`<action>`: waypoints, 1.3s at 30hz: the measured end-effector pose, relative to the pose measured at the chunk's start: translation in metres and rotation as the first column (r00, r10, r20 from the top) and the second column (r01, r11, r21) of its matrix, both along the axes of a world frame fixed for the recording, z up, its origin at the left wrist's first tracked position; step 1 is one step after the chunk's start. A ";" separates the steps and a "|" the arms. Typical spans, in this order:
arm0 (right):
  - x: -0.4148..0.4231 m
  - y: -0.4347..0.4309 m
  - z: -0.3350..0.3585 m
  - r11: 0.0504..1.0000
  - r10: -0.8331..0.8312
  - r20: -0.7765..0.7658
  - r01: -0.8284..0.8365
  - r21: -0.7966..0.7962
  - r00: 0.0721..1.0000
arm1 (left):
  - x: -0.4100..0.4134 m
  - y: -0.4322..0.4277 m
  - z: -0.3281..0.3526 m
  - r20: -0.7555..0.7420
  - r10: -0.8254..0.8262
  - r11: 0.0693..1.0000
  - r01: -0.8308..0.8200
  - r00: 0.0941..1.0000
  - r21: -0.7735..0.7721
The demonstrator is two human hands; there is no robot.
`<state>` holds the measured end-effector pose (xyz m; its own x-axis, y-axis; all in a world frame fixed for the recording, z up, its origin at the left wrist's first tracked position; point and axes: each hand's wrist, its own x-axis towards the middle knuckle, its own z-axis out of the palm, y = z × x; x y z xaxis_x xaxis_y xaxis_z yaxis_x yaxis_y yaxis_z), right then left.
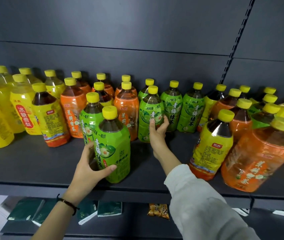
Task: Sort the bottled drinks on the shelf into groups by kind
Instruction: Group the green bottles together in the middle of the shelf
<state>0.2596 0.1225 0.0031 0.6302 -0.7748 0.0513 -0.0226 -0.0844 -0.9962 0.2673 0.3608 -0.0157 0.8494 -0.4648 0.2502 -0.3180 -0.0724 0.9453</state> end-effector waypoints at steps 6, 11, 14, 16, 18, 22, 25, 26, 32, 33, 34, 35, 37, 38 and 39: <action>-0.013 0.002 -0.006 0.998 0.069 0.072 -0.069 0.003 0.995 | 0.003 -0.005 0.000 -0.022 -0.024 0.999 0.024 0.999 0.026; -0.019 0.000 0.011 0.990 0.137 0.024 -0.137 0.008 0.990 | -0.001 -0.008 0.001 -0.007 0.002 1.000 -0.001 1.000 0.014; -0.048 0.024 0.013 0.995 0.065 0.051 -0.061 -0.078 0.997 | -0.010 -0.019 0.000 0.023 0.075 0.997 -0.075 0.997 -0.003; -0.076 0.049 0.011 0.981 0.175 0.148 -0.159 -0.115 0.973 | -0.017 -0.031 0.000 0.050 0.118 0.992 -0.117 0.992 -0.039; -0.096 0.068 0.010 0.933 0.337 0.156 -0.307 -0.188 0.929 | -0.022 -0.045 0.000 0.085 0.138 0.989 -0.132 0.987 -0.071; -0.102 0.063 0.010 0.928 0.286 0.135 -0.240 -0.284 0.949 | -0.031 -0.070 0.001 0.130 0.018 0.999 -0.012 0.991 -0.047; -0.112 0.037 0.008 0.962 0.202 0.178 -0.161 -0.221 0.963 | -0.030 -0.068 0.009 0.202 -0.139 0.989 0.128 0.970 0.070; -0.117 0.027 0.006 0.971 0.174 0.187 -0.136 -0.198 0.967 | -0.027 -0.063 0.013 0.280 -0.130 0.989 0.106 0.951 0.101; -0.126 0.015 -0.008 0.994 0.003 0.200 0.018 -0.103 0.980 | 0.006 -0.029 0.027 0.428 0.545 0.831 -0.532 0.721 -0.163; -0.123 0.021 -0.010 0.994 -0.006 0.193 0.027 -0.110 0.981 | 0.016 -0.026 0.026 0.373 0.548 0.830 -0.543 0.748 -0.131; -0.119 0.027 -0.011 0.989 -0.019 0.185 0.045 -0.141 0.983 | 0.026 -0.024 0.024 0.313 0.507 0.858 -0.504 0.803 -0.095; -0.115 0.033 -0.012 0.980 -0.026 0.180 0.060 -0.189 0.983 | 0.034 -0.025 0.021 0.241 0.438 0.898 -0.432 0.866 -0.080; -0.105 0.044 -0.012 0.955 -0.049 0.173 0.097 -0.279 0.984 | 0.047 -0.025 0.015 0.169 0.338 0.941 -0.331 0.926 -0.065; -0.101 0.047 -0.012 0.946 -0.083 0.167 0.131 -0.296 0.982 | 0.052 -0.025 0.012 0.179 0.334 0.942 -0.331 0.925 -0.047; -0.097 0.048 -0.011 0.939 -0.122 0.164 0.167 -0.300 0.979 | 0.057 -0.024 0.008 0.189 0.340 0.940 -0.340 0.921 -0.033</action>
